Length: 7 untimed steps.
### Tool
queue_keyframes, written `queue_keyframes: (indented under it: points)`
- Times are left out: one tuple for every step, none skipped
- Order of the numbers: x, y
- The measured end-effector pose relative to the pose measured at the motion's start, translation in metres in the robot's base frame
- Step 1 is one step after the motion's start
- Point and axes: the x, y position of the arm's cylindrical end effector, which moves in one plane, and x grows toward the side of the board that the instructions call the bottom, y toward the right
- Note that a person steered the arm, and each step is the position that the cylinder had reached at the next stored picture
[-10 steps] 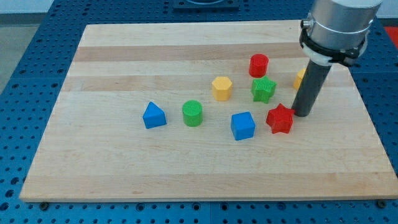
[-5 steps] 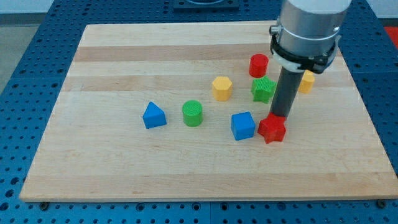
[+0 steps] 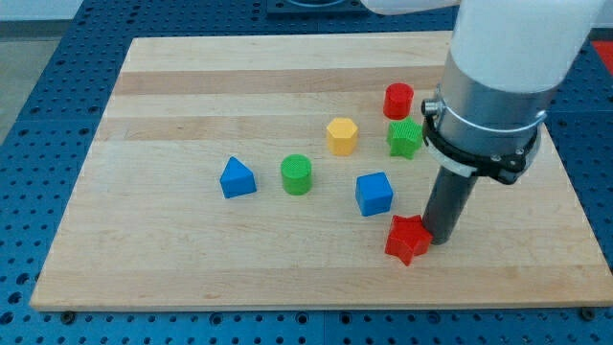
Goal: Slide the red star to the bottom center
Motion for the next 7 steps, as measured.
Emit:
queue_keyframes:
  points:
    - [0.010,-0.005]
    - [0.015,-0.010]
    - [0.015,-0.010]
    - [0.015,-0.012]
    - [0.015,-0.017]
    - [0.015,-0.031]
    - [0.015,-0.047]
